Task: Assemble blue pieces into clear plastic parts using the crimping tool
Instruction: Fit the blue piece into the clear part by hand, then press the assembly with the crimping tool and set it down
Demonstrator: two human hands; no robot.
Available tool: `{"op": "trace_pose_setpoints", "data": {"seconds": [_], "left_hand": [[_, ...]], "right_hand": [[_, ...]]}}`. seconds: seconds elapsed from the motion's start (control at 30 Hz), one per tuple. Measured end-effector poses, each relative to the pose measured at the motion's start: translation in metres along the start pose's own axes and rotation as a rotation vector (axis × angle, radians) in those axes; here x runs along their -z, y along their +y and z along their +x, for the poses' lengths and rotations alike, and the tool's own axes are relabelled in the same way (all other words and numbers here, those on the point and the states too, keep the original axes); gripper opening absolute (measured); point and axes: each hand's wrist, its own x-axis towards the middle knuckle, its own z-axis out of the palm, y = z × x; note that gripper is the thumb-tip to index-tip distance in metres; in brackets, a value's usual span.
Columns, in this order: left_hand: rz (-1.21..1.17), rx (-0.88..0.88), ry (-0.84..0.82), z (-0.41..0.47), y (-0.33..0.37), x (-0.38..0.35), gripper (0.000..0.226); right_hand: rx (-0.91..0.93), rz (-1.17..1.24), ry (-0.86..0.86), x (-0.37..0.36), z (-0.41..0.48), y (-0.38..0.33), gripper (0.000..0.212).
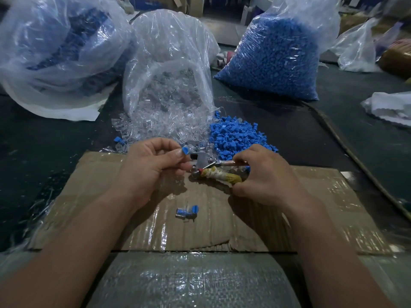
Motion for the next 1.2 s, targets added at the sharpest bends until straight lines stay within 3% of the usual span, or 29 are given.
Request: {"op": "trace_pose_setpoints", "data": {"seconds": [0.17,0.37,0.63,1.2], "left_hand": [[-0.011,-0.078,0.024,0.003,-0.002,0.003,0.006],[0.036,-0.181,0.003,0.003,-0.003,0.001,0.01],[0.067,-0.281,0.026,-0.005,0.002,-0.01,0.014],[0.07,-0.337,0.041,-0.003,-0.001,-0.012,0.013]], "right_hand": [[0.014,0.056,0.148,-0.002,0.001,0.005,0.034],[-0.015,0.35,0.377,0.001,-0.001,0.002,0.034],[0.052,0.247,0.178,-0.006,-0.001,-0.004,0.039],[0.082,0.21,0.05,-0.004,-0.002,-0.015,0.041]]}}
